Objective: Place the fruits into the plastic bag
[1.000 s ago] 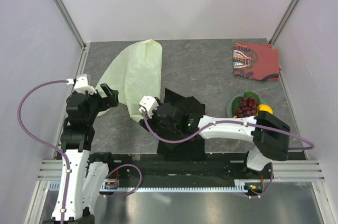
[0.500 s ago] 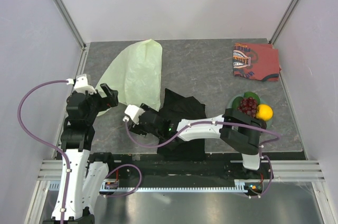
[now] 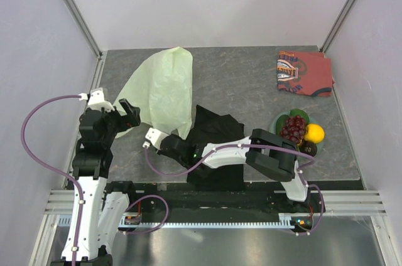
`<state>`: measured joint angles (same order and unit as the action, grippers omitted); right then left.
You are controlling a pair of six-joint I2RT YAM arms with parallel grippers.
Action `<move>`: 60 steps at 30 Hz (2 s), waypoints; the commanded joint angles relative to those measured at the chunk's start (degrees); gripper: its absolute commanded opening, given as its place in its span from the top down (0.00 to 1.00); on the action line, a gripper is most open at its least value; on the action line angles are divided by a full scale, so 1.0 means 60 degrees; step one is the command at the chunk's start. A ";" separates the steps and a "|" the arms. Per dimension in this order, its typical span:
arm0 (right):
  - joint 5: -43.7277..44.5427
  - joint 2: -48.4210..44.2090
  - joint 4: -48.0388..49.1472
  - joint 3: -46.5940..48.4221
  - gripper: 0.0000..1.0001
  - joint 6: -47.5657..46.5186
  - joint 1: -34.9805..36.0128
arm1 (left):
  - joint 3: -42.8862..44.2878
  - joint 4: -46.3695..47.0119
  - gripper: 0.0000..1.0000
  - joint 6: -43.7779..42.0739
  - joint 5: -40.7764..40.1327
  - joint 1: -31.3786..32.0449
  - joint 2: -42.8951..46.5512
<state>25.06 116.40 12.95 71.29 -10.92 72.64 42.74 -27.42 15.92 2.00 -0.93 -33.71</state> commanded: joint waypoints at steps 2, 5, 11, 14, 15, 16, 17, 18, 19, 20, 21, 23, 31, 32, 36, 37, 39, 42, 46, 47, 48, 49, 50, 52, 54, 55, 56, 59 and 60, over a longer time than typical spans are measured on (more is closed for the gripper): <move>0.0350 0.0039 0.0420 0.0511 0.90 0.0164 -0.0109 | 0.0201 0.0073 0.01 -0.0193 -0.0289 0.0023 0.0009; 0.0365 -0.0121 0.0434 0.0629 1.00 0.0398 -0.0328 | 0.0201 0.0073 0.01 -0.0178 -0.0582 0.0008 0.0067; -0.0220 -0.1029 0.0815 0.0672 1.00 0.1509 -0.1017 | 0.0245 0.0102 0.01 -0.0251 -0.0378 0.0023 0.0111; -0.0440 -0.1498 0.1078 0.0760 1.00 0.2327 -0.1427 | 0.0303 0.0262 0.01 -0.0368 0.0307 0.0008 0.0257; -0.0499 -0.1615 0.1122 0.0790 1.00 0.2521 -0.1544 | 0.0289 0.0379 0.01 -0.0427 0.0529 0.0008 0.0330; -0.0529 -0.1849 0.1181 0.0804 1.00 0.2726 -0.1806 | 0.0231 0.0482 0.01 -0.0456 0.0719 0.0023 0.0418; -0.0616 -0.1982 0.1326 0.0775 1.00 0.3134 -0.1925 | 0.0201 0.0599 0.01 -0.0486 0.1026 0.0023 0.0535; -0.0631 -0.2113 0.1429 0.0761 1.00 0.3312 -0.2057 | 0.0172 0.0760 0.01 -0.0529 0.1116 0.0023 0.0580; -0.0675 -0.2376 0.1532 0.0717 1.00 0.3517 -0.2319 | 0.0113 0.0819 0.01 -0.0530 0.1189 0.0037 0.0580; -0.0705 -0.2509 0.1693 0.0717 1.00 0.3693 -0.2438 | 0.0113 0.0863 0.01 -0.0544 0.1292 0.0023 0.0551; -0.0734 -0.2626 0.1752 0.0717 1.00 0.4014 -0.2569 | 0.0084 0.0922 0.01 -0.0559 0.1336 0.0037 0.0507; -0.0676 -0.2934 0.1768 0.0818 1.00 0.4119 -0.2834 | 0.0025 0.0923 0.01 -0.0544 0.1351 0.0023 0.0434; 0.0436 -0.3769 0.1138 0.1156 1.00 0.4177 -0.2966 | -0.0310 0.0937 0.01 0.0624 0.1702 0.0037 0.0112; 0.0510 -0.3813 0.1036 0.1156 1.00 0.4221 -0.2966 | -0.0501 0.1126 0.01 0.0975 0.1964 0.0052 0.0097; 0.0804 -0.4092 0.0786 0.1171 1.00 0.4310 -0.2952 | -0.1701 0.2078 0.02 0.2645 0.3020 0.0038 -0.0021; 0.0833 -0.4150 0.0742 0.1171 1.00 0.4324 -0.2952 | -0.2139 0.2239 0.03 0.2808 0.3094 0.0052 -0.0006; 0.0877 -0.4209 0.0625 0.1156 1.00 0.4310 -0.2966 | -0.2493 0.2474 0.05 0.2970 0.2964 0.0038 0.0038; 0.0906 -0.4341 0.0522 0.1112 1.00 0.4324 -0.2952 | -0.2977 0.2635 0.05 0.3103 0.2524 0.0052 0.0096; 0.0906 -0.4546 0.0274 0.1068 1.00 0.4324 -0.2966 | -0.3577 0.3030 0.04 0.3205 0.1835 0.0038 0.0228; 0.0892 -0.4590 0.0186 0.1039 1.00 0.4310 -0.2966 | -0.3666 0.3220 0.04 0.3249 0.1864 0.0038 0.0243; 0.0834 -0.4692 0.0156 0.1010 1.00 0.4310 -0.2966 | -0.3841 0.3425 0.04 0.3366 0.1893 0.0052 0.0229; 0.0819 -0.4736 0.0127 0.0923 1.00 0.4324 -0.2966 | -0.3915 0.3920 0.04 0.3396 0.1922 0.0052 0.0214; 0.0804 -0.4809 0.0098 0.0878 1.00 0.4310 -0.2952 | -0.3974 0.4085 0.04 0.3396 0.1850 0.0052 0.0170; 0.0775 -0.5000 0.0054 0.0790 1.00 0.4310 -0.2966 | -0.3974 0.4392 0.04 0.3352 0.1704 0.0052 0.0010; 0.0775 -0.5204 -0.0063 0.0702 1.00 0.4310 -0.2966 | -0.3945 0.4526 0.05 0.3337 0.1469 0.0038 -0.0108; 0.0760 -0.5278 -0.0107 0.0658 1.00 0.4310 -0.2966 | -0.3945 0.4845 0.05 0.3352 0.1396 0.0038 -0.0253; 0.0760 -0.5351 -0.0166 0.0571 1.00 0.4324 -0.2966 | -0.3930 0.5109 0.05 0.3381 0.1236 0.0038 -0.0298; 0.0760 -0.5630 -0.0356 0.0410 1.00 0.4310 -0.2966 | -0.3799 0.5491 0.06 0.3425 0.1000 0.0052 -0.0590; 0.0760 -0.5746 -0.0386 0.0365 1.00 0.4324 -0.2966 | -0.3697 0.5580 0.07 0.3440 0.1000 0.0052 -0.0664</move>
<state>29.41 85.23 11.55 74.81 14.39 54.74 18.96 -1.61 34.68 11.18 -0.78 -36.12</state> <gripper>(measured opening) 0.011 0.941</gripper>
